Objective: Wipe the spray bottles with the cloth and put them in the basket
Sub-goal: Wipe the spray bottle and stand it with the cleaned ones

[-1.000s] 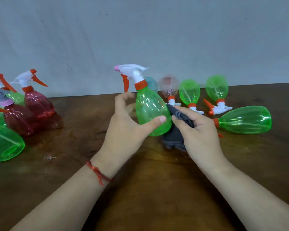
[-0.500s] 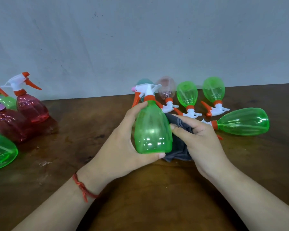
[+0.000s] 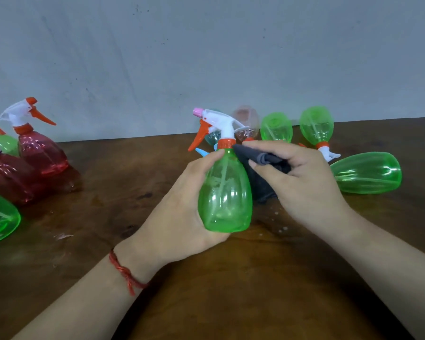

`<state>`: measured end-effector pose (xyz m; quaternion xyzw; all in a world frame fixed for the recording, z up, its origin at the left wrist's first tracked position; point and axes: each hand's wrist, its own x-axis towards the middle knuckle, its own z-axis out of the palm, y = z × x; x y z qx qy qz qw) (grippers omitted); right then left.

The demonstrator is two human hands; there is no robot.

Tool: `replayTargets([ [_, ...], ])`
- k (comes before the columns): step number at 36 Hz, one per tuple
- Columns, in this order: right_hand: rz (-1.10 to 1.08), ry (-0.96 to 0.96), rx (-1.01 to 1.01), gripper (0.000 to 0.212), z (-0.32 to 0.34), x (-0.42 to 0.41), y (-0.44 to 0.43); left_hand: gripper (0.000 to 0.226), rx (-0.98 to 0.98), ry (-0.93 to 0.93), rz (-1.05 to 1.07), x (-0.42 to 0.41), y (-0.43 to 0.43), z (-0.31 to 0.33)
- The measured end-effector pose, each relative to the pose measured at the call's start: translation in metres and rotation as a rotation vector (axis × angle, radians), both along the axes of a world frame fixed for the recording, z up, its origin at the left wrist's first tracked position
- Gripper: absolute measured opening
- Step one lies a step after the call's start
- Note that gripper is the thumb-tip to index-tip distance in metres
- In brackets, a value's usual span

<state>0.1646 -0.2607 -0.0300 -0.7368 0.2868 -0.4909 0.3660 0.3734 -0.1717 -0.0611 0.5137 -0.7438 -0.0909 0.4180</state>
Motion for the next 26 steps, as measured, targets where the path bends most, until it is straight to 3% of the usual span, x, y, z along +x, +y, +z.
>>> replayTargets([
  [11,-0.02,0.135,-0.215,0.046,-0.023,-0.009,0.005,0.111,-0.067,-0.162,0.038,-0.008,-0.002,0.0],
  [15,-0.039,0.197,-0.341,0.05,-0.027,-0.009,0.004,0.108,-0.045,-0.14,0.014,-0.012,-0.003,-0.002],
  [26,-0.087,0.219,-0.413,0.053,-0.023,-0.001,0.009,0.111,-0.054,-0.153,0.085,-0.015,-0.003,-0.002],
])
